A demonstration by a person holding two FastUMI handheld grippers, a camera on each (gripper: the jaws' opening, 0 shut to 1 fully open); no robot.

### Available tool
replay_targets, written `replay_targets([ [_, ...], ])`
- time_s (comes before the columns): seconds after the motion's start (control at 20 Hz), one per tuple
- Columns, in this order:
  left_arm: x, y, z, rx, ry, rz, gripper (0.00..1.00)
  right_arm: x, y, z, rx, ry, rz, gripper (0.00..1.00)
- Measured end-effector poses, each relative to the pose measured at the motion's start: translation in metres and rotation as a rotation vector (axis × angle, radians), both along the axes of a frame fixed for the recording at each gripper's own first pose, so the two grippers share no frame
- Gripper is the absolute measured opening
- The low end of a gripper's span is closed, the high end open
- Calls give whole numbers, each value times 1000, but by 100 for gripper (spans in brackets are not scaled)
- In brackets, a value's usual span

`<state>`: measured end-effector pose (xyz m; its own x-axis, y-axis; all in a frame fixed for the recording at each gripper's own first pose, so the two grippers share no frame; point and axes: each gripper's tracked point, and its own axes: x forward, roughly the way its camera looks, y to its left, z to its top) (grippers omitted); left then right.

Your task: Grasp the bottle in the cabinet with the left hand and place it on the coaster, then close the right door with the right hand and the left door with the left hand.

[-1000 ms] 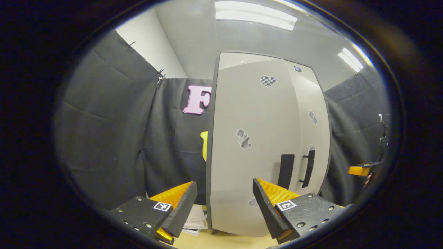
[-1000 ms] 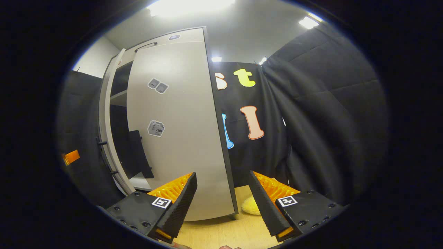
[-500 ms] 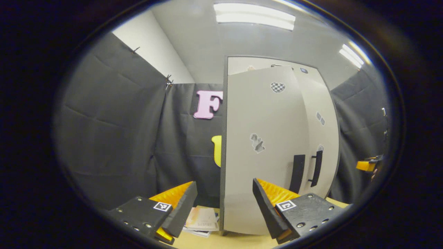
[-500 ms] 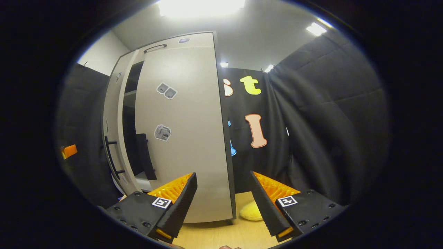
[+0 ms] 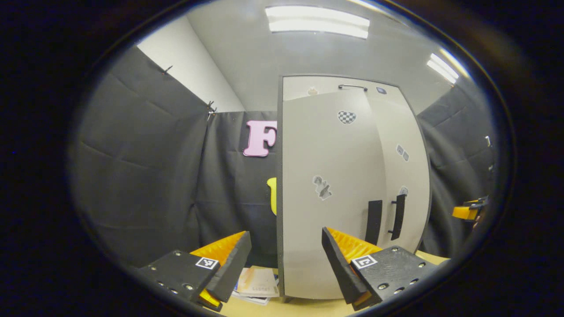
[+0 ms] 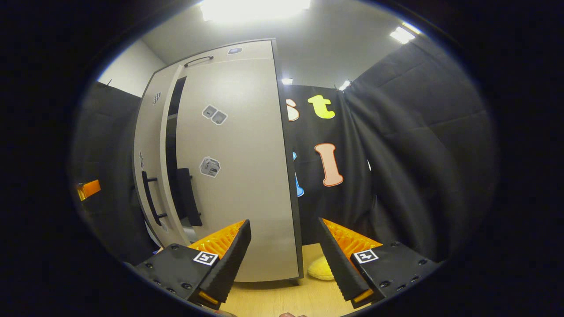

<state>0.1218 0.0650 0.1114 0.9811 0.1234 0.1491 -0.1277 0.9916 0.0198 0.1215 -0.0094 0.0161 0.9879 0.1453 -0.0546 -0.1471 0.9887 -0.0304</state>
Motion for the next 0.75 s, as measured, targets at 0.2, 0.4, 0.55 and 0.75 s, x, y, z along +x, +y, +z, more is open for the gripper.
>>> replay_targets([
  [0.2,3,-21,3,-43,-17,-47,87,0,-7,-5,27,43,16,95],
  [0.4,6,-27,7,-16,-17,-40,99,2,-20,-4,26,50,8,95],
  [0.55,6,-39,7,-19,-6,-47,93,4,-49,-4,-22,27,-71,96],
  [0.75,3,-66,0,-101,13,-70,93,7,-71,-15,-64,34,-76,97],
])
